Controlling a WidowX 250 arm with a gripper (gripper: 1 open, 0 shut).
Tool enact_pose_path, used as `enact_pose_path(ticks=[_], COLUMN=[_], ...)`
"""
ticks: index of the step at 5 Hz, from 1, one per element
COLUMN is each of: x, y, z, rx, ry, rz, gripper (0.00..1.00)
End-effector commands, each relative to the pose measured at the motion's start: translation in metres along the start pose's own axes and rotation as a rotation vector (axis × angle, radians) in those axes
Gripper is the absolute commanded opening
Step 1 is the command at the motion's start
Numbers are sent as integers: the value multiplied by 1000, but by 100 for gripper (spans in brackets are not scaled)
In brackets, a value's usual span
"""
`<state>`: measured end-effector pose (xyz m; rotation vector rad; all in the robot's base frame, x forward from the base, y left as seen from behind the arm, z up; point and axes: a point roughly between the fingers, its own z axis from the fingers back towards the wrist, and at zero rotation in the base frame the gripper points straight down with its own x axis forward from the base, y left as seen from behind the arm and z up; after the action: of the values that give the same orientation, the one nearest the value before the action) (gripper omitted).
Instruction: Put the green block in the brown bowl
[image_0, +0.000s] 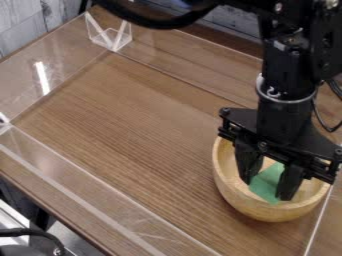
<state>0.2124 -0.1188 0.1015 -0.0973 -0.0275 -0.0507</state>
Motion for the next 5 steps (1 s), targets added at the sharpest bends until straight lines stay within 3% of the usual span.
enact_pose_path(ticks=[1,4,5], x=[4,7,8], y=[-3,-3,-2], z=[5,3,3], rx=[-9,-13,-14], ry=[-33,-56,-55], rz=[-11,-11,-8], gripper=[0,0,100])
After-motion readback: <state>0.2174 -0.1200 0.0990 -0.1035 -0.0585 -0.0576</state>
